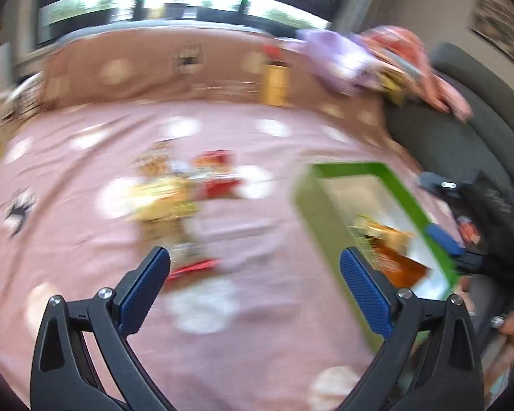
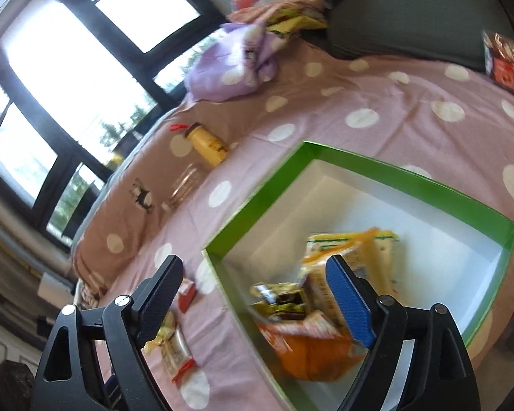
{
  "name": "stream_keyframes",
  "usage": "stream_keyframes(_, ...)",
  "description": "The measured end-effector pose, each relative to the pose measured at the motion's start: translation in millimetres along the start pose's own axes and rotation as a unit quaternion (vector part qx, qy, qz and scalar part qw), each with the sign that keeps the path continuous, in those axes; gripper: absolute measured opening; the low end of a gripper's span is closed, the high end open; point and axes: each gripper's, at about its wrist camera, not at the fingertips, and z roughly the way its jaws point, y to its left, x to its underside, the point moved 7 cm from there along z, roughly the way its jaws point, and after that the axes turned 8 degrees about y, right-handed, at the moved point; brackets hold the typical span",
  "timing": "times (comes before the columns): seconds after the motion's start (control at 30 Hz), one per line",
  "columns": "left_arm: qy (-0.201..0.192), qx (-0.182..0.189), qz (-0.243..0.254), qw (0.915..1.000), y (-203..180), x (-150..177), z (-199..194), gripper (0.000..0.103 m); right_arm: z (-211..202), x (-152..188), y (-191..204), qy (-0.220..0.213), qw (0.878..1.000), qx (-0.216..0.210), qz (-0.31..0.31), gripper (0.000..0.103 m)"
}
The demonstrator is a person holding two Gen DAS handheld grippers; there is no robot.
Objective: Organize snacks
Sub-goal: 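Open the right gripper and move it back toward the snack pile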
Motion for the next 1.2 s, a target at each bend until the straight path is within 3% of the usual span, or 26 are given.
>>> stream_keyframes(0.2, -0.019, -0.036, -0.087, 0.9954, 71, 21, -14, 0.100, 18, 33, 61, 0.033, 0.995, -0.012, -0.095, 0.088)
stream_keyframes(0.33, -0.042, -0.112, -0.103, 0.9874, 105, 27, -8, 0.100, 37, 61, 92, 0.066, 0.987, -0.019, -0.146, 0.088)
stream_keyframes(0.4, -0.027, -0.144, -0.112, 0.9828, 120, 32, 0, 0.099, 47, 76, 104, 0.077, 0.983, -0.020, -0.167, 0.088)
stream_keyframes(0.8, -0.012, -0.158, -0.153, 0.9755, 147, 37, 8, 0.099, 91, 103, 103, 0.101, 0.973, 0.062, -0.198, 0.088)
stream_keyframes(1.2, -0.004, -0.137, -0.173, 0.9754, 152, 40, 8, 0.099, 113, 129, 106, 0.139, 0.957, 0.098, -0.236, 0.088)
